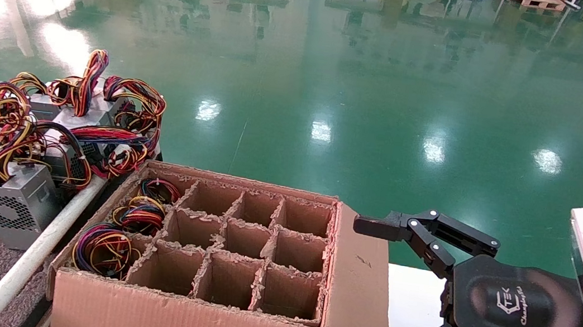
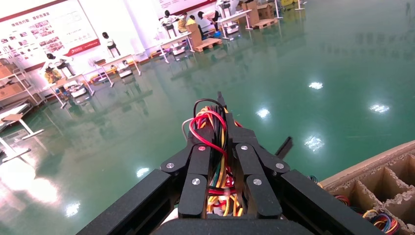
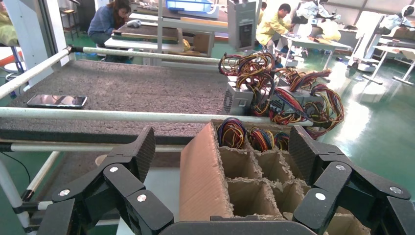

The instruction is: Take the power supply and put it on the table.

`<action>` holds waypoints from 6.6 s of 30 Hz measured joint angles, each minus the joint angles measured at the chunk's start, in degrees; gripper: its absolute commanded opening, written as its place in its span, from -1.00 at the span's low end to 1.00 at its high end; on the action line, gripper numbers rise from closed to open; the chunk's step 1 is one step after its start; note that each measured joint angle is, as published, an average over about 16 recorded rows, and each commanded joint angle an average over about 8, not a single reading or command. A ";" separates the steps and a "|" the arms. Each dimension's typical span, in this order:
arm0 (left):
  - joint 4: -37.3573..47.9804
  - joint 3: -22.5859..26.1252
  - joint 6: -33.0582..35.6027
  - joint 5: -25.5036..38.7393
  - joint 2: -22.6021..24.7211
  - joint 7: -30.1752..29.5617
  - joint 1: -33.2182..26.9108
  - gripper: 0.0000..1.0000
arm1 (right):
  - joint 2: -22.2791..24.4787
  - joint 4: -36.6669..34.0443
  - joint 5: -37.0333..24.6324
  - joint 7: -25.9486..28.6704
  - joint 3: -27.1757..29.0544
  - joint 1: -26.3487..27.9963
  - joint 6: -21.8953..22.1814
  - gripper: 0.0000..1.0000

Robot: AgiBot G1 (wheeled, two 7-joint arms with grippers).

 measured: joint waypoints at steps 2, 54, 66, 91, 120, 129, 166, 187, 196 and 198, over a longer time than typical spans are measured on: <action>-0.02 0.01 -0.34 0.03 -0.03 -0.22 -0.13 -1.00 | 0.00 0.00 0.00 0.00 0.00 0.00 0.00 1.00; 6.81 2.58 -7.99 4.18 -2.33 2.26 7.88 -1.00 | 0.01 -0.01 0.02 -0.02 -0.03 0.01 0.01 1.00; 8.28 1.02 -9.53 2.38 -0.78 4.43 12.71 -1.00 | 0.01 -0.01 0.02 -0.02 -0.04 0.01 0.01 1.00; 8.82 -2.82 -13.31 -1.92 2.71 7.31 25.16 -1.00 | 0.02 -0.01 0.03 -0.03 -0.05 0.02 0.01 1.00; 7.26 -3.72 -15.49 -3.09 3.04 7.69 29.40 1.00 | 0.02 -0.03 0.05 -0.03 -0.05 0.01 0.03 1.00; 7.33 -3.67 -15.33 -2.98 3.00 7.67 29.21 1.00 | 0.02 -0.03 0.05 -0.03 -0.05 0.01 0.03 1.00; 5.11 -6.30 -15.44 -6.88 5.98 -1.20 20.60 1.00 | 0.03 -0.04 0.06 -0.05 -0.07 0.01 0.03 1.00; -7.88 -10.18 -14.87 -14.32 11.24 -8.50 23.08 1.00 | 0.03 -0.06 0.05 -0.05 -0.07 0.01 0.05 1.00; -18.77 -12.01 -13.07 -19.03 11.32 -9.78 32.83 1.00 | 0.03 -0.07 0.06 -0.06 -0.08 0.01 0.05 1.00; -21.20 -12.42 -12.67 -20.08 11.34 -10.07 35.00 1.00 | 0.03 -0.07 0.06 -0.06 -0.08 0.01 0.05 1.00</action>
